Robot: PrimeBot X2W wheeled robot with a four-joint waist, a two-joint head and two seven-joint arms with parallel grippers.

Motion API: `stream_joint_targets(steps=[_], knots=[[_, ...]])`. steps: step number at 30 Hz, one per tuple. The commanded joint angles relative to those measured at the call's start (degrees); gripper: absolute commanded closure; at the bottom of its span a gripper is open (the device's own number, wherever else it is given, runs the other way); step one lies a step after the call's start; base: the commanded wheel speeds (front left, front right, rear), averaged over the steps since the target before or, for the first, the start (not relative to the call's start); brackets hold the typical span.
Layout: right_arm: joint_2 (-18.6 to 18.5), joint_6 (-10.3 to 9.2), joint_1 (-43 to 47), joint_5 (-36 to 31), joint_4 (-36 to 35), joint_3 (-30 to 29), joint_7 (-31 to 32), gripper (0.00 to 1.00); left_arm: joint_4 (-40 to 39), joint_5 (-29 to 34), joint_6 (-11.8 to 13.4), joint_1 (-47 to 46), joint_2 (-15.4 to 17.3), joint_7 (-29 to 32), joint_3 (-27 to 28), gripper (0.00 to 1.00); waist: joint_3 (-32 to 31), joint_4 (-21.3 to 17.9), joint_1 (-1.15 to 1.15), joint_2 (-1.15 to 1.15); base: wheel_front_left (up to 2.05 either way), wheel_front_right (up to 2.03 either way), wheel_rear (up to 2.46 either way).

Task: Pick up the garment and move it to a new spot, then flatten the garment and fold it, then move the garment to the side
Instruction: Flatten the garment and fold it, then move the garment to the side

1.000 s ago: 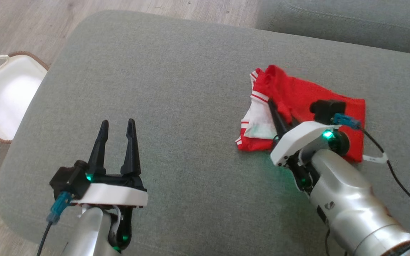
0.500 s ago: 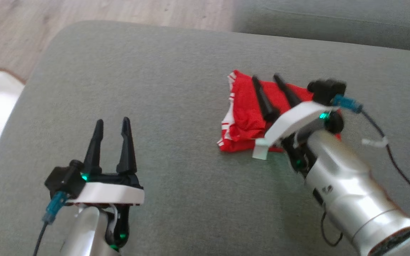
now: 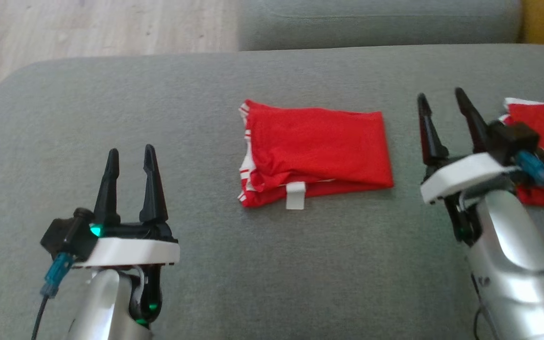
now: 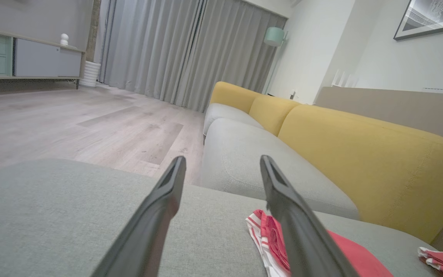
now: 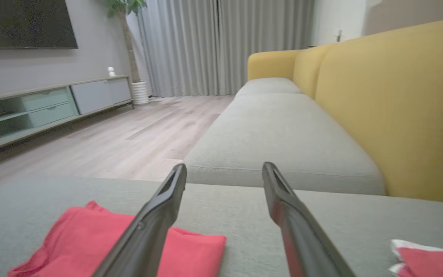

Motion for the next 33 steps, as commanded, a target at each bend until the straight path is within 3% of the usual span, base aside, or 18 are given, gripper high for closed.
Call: stream_joint_targets(steps=[1,8,15,28,33], knots=[[1.4,-0.04,0.8,-2.5,-4.3,-1.4,-0.6,0.0,-2.0,0.7,0.1,-2.2,0.4,-0.3,2.1,0.0,-0.3,-2.0,0.0,0.0,0.0,0.0,0.0],[3.8,-0.04,9.4,-6.3,-12.2,-8.9,-0.6,0.0,-1.5,1.8,-0.2,-0.8,0.4,-0.3,2.8,0.0,-0.4,-4.3,0.0,0.0,0.0,0.0,0.0],[4.6,-0.04,14.5,-6.7,-16.1,-10.8,-0.6,0.0,-1.0,1.9,-0.3,0.8,0.4,-0.3,3.9,0.0,-0.4,-5.2,0.0,0.0,0.0,0.0,0.0],[4.6,-0.04,14.3,-6.7,-16.6,-10.3,-0.6,0.0,-1.4,1.3,-0.2,0.6,0.4,-0.3,2.9,0.0,0.9,-3.8,0.0,0.0,0.0,0.0,0.0],[4.6,-0.04,12.2,-8.4,-12.8,-10.4,-0.6,0.0,-1.6,0.8,-0.1,-0.5,0.4,-0.3,1.9,0.0,2.9,-2.2,0.0,0.0,0.0,0.0,0.0]])
